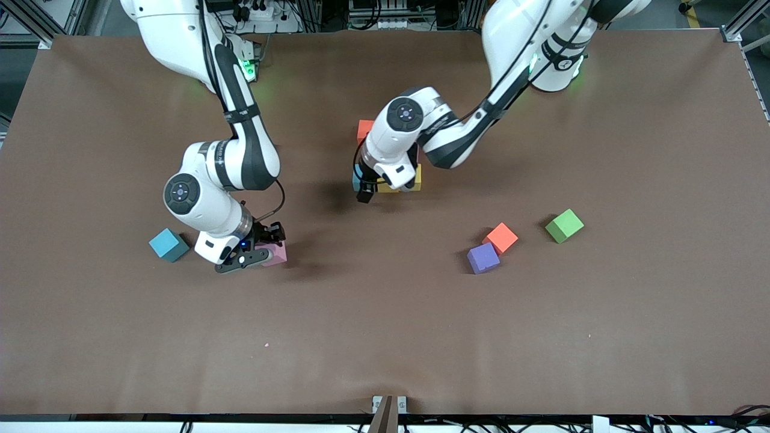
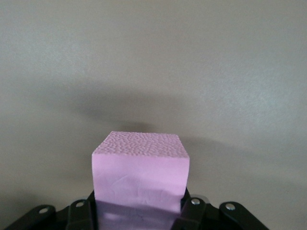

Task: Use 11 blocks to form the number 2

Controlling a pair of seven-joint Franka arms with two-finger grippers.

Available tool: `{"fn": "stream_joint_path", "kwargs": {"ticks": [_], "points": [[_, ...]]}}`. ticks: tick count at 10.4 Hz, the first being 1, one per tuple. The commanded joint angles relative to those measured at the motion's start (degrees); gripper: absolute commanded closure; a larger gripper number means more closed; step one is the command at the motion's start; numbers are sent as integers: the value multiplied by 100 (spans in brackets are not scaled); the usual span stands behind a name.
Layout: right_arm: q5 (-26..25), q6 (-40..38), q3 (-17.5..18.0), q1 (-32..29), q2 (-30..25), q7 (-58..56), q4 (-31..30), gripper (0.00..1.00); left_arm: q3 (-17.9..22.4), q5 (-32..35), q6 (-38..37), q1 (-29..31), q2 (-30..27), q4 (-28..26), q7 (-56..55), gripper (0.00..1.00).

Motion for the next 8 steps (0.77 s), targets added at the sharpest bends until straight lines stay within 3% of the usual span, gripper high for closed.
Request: {"fn": "stream_joint_path", "kwargs": {"ticks": [1,3,5,8], "points": [[2,-33,-23,251,-79,669,-82,50,-62,106,-272,487,-310,-132,856,0],[-129,-33,-41,681,17,1293,-91,48,-62,106,-290,900,-336,-123,1910,0],[-821,-42,-23,1164,53,2362,-100,49,-54,97,-658,1270,-345,-105,3270,0],[-921,-42,-6,1728,62,3220,-100,49,-19,97,-870,1614,-372,-105,6063,0]]}}
